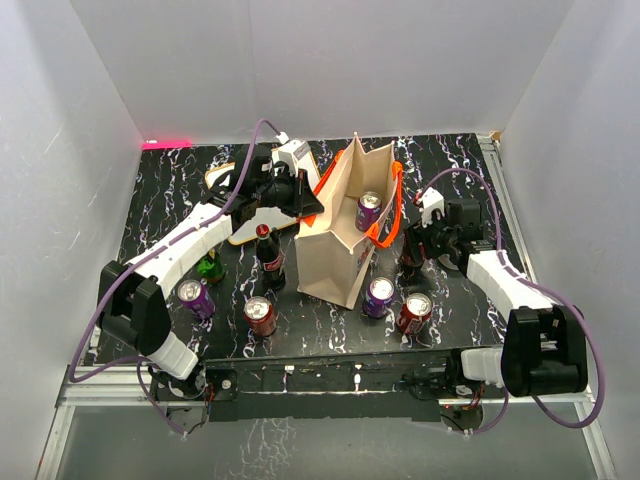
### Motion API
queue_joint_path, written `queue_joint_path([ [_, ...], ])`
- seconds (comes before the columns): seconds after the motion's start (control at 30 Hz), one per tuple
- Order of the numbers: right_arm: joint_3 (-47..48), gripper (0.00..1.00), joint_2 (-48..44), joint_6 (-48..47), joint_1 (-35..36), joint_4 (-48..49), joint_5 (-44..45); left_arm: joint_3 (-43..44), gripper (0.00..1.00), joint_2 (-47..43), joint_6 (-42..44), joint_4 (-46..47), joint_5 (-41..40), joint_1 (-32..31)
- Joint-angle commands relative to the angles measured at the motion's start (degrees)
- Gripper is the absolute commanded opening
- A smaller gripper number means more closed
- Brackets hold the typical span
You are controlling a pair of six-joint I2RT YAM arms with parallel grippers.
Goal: Place the beverage into the canvas bag
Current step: Pick up the drink from the center of the board.
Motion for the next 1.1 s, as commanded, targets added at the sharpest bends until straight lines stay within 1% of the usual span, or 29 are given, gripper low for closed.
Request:
queue_joint_path([
  [0.0, -0.3, 0.62, -1.3, -2.1, -1.5, 2.4, -1.3, -0.4, 0.0, -1.7, 0.3, 0.4, 1.4, 0.2],
  [0.1, 0.3, 0.7, -0.7, -2.1, -2.0, 2.2, -2.0, -0.4, 0.0, -1.7, 0.3, 0.4, 1.3, 0.2],
  [0.23, 2.1, 0.74, 0.6, -1.6, -2.0, 1.3, -3.4, -0.4, 0.0, -1.8, 0.3, 0.3, 1.3, 0.2],
  [0.5, 3.9, 0.78, 1.2, -1.2, -2.0, 0.6, -4.4, -0.2, 0.0, -1.7, 0.4, 0.3, 1.3, 0.2],
  [0.8, 4.7, 0.79, 1.3, -1.3, -2.0, 0.7, -3.0, -0.5, 0.0, -1.9, 0.5, 0.4, 1.3, 0.2],
  [0.87, 4.7, 0.77, 1.3, -1.2, -2.0, 0.7, -2.9, -0.5, 0.0, -1.8, 0.6, 0.4, 1.3, 0.1],
  [0.93, 4.7, 0.72, 1.3, -1.2, -2.0, 0.6, -2.9, -0.5, 0.0, -1.9, 0.5, 0.4, 1.4, 0.1],
  [1.07, 5.3, 0.54, 0.7, -0.8, -2.0, 0.4, -2.7, -0.6, 0.0, -1.8, 0.5, 0.5, 1.4, 0.2],
])
